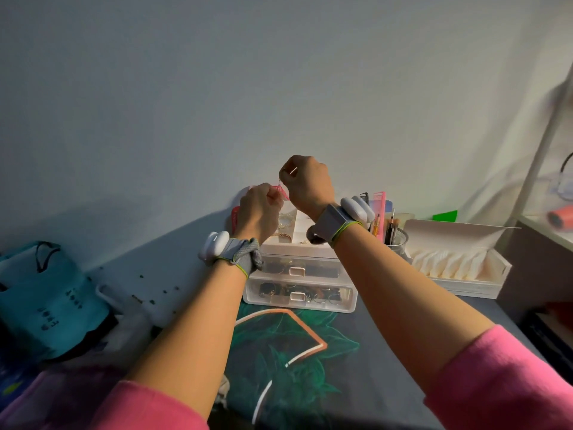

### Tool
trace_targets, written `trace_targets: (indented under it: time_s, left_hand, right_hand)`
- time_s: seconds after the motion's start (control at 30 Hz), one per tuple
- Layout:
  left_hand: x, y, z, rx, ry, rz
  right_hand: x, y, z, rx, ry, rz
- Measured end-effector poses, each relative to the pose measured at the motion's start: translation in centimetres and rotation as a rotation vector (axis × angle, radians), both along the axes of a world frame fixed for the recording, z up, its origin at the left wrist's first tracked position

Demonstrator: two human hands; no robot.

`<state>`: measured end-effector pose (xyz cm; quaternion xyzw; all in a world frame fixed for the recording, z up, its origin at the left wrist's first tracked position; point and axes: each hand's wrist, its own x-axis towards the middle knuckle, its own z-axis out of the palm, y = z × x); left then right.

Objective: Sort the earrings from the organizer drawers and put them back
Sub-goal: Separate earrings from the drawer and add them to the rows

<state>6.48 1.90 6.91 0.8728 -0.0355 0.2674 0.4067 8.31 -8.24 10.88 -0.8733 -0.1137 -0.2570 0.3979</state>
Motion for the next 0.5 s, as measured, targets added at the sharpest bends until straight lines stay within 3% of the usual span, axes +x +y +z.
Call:
trace_targets:
  time_s: [0.5]
  left_hand:
    - [-2.7, -3.0, 1.5, -0.190, -0.053, -0.099]
  right_hand:
    - [-1.7, -2.7, 2.0, 0.355, -0.082, -0.041]
